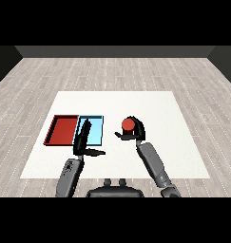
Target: Pick the red can and put it in the red box
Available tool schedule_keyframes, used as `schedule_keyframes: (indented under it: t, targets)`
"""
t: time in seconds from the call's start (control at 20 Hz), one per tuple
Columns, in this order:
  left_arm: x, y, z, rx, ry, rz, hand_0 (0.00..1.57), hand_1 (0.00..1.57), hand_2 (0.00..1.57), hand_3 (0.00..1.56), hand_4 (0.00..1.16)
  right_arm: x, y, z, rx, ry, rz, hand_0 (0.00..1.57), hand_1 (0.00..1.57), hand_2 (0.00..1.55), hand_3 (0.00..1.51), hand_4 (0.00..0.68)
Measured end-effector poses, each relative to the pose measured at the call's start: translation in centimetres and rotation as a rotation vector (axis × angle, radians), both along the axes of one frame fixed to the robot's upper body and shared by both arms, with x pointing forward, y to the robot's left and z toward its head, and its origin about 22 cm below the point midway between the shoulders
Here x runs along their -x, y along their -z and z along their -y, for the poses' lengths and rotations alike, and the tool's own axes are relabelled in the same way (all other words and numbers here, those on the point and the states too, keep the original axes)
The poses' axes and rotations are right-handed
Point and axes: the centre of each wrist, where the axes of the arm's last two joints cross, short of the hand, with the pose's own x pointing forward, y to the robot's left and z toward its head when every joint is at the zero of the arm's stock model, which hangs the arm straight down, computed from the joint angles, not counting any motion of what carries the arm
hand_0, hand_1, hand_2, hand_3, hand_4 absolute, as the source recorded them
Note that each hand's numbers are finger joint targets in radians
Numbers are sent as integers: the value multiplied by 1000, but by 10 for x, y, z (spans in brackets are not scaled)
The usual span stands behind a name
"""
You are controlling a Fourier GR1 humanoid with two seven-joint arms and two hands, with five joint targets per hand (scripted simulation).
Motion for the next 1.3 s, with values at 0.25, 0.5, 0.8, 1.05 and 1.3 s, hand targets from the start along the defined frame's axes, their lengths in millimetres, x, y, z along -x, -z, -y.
schedule_keyframes:
  t: [0.25,0.5,0.8,1.05,1.3]
  targets:
    - [-7,3,26,16,36,-26,0,0,0,0,0,15,-4,-18,-28,2,-1,1456,1456,1433,1389,646]
    - [-13,10,37,16,63,-65,0,0,0,0,0,18,-4,-33,-41,-4,0,1461,1461,1443,1393,637]
    - [-21,18,53,15,83,-118,0,0,0,0,0,18,-4,-43,-46,-23,7,1457,1457,1448,1379,634]
    - [-24,36,66,30,102,-140,0,0,0,0,0,19,-7,-52,-46,-26,10,1444,1444,1432,1385,633]
    - [-29,41,71,25,116,-161,0,0,0,0,0,27,-5,-55,-46,-28,6,1426,1426,1438,1378,630]
